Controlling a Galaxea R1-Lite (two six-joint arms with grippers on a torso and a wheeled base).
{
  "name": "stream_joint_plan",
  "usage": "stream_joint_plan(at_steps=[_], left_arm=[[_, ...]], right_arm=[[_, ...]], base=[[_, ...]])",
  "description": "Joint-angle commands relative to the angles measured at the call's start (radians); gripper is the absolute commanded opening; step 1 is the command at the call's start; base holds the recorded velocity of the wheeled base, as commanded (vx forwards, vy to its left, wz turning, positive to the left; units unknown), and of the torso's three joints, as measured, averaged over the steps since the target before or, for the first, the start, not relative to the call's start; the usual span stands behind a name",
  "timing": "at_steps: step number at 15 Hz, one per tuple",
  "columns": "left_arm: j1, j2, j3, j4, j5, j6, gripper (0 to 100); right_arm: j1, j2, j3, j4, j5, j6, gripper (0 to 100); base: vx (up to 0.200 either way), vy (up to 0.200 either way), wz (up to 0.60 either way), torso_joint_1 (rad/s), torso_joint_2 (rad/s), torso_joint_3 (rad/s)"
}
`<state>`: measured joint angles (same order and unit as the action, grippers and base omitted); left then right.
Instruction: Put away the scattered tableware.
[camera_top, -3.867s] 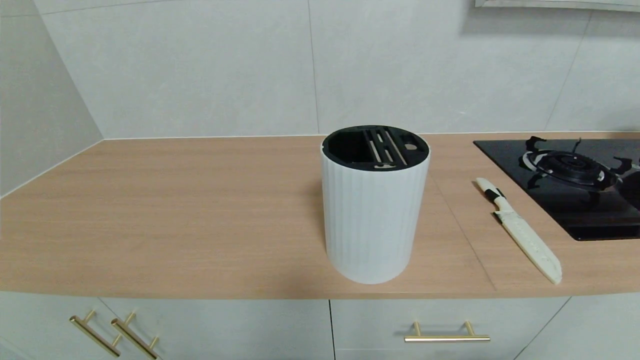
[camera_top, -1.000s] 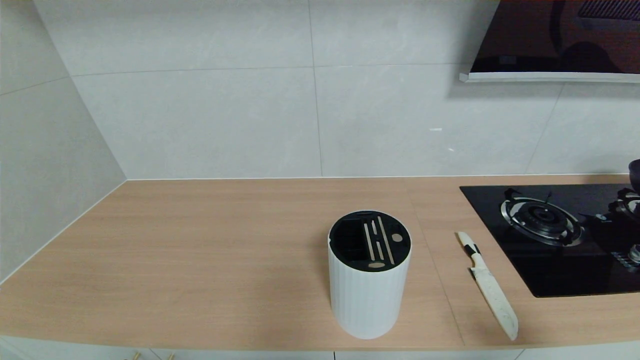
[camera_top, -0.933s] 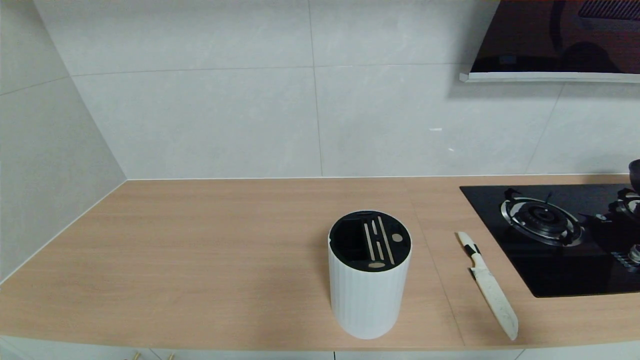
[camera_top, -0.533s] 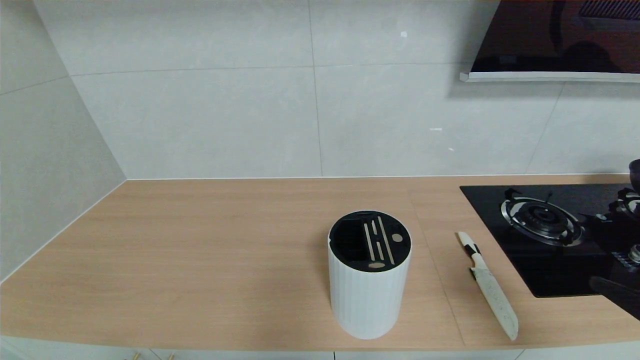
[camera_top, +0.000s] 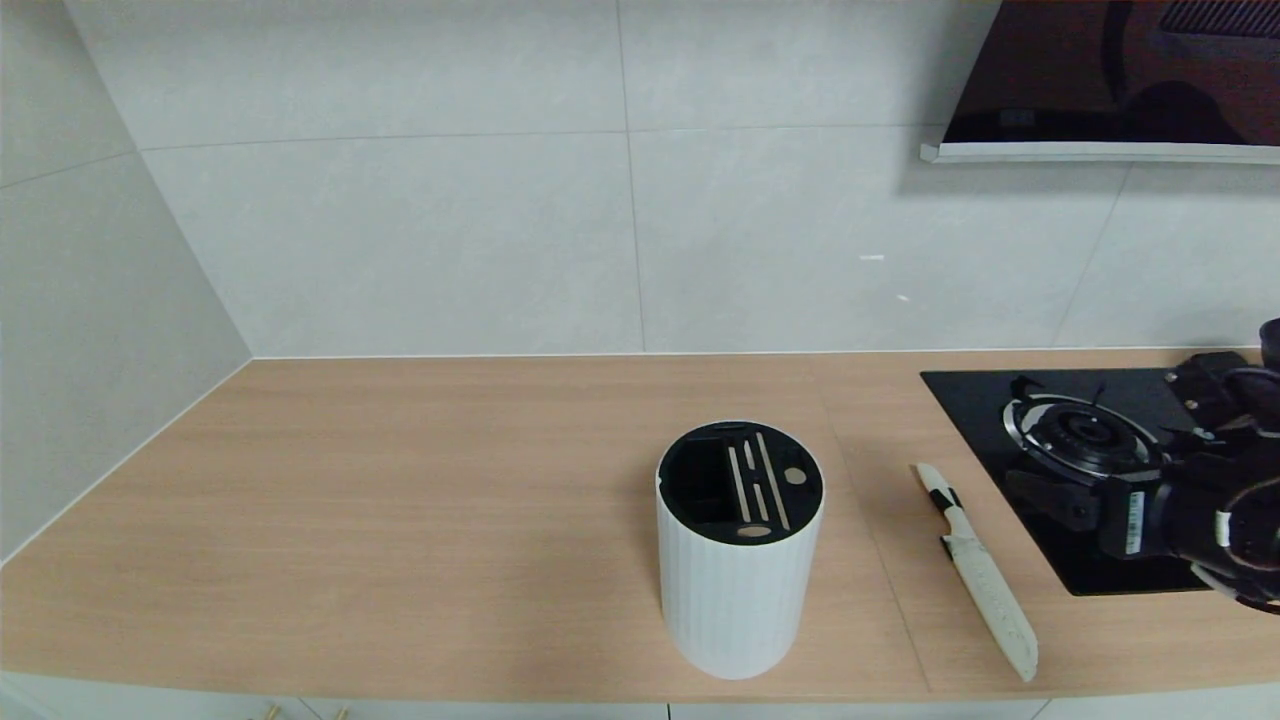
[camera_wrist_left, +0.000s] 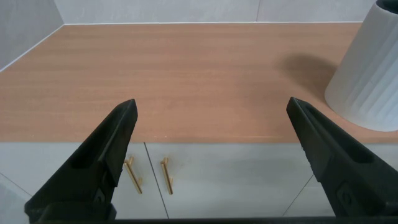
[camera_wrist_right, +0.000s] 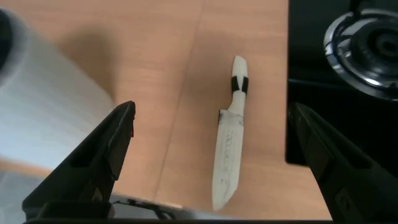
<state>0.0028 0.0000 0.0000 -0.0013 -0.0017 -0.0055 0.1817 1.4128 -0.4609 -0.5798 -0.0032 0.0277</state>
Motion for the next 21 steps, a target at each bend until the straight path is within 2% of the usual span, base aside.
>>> stream_joint_plan(at_steps=[1,3,8,12,13,16,21], left_arm=[[0.000,0.002,0.000,0.000,0.000,-0.001,100],[0.000,0.002,0.000,0.000,0.000,-0.001,100],[0.000,0.002,0.000,0.000,0.000,-0.001,100],[0.000,0.002,0.000,0.000,0.000,-0.001,100],[0.000,0.002,0.000,0.000,0.000,-0.001,100],[0.000,0.002,0.000,0.000,0.000,-0.001,100],[0.000,0.002,0.000,0.000,0.000,-0.001,100]], right_arm=[[0.027,0.238,-0.002,-0.074,-0.038,-0.002,100],[0.027,0.299,0.007,-0.101,-0.060,0.000,100],[0.018,0.477,0.028,-0.278,-0.095,0.006,100],[0.015,0.606,0.030,-0.434,-0.150,0.008,100],[0.002,0.660,0.031,-0.519,-0.169,0.009,100],[-0.013,0.747,0.031,-0.626,-0.172,0.009,100],[-0.013,0.813,0.031,-0.700,-0.185,0.008,100]], base=[[0.000,0.000,0.00,0.000,0.00,0.000],[0.000,0.000,0.00,0.000,0.00,0.000],[0.000,0.000,0.00,0.000,0.00,0.000],[0.000,0.000,0.00,0.000,0.00,0.000],[0.000,0.000,0.00,0.000,0.00,0.000],[0.000,0.000,0.00,0.000,0.00,0.000],[0.000,0.000,0.00,0.000,0.00,0.000]])
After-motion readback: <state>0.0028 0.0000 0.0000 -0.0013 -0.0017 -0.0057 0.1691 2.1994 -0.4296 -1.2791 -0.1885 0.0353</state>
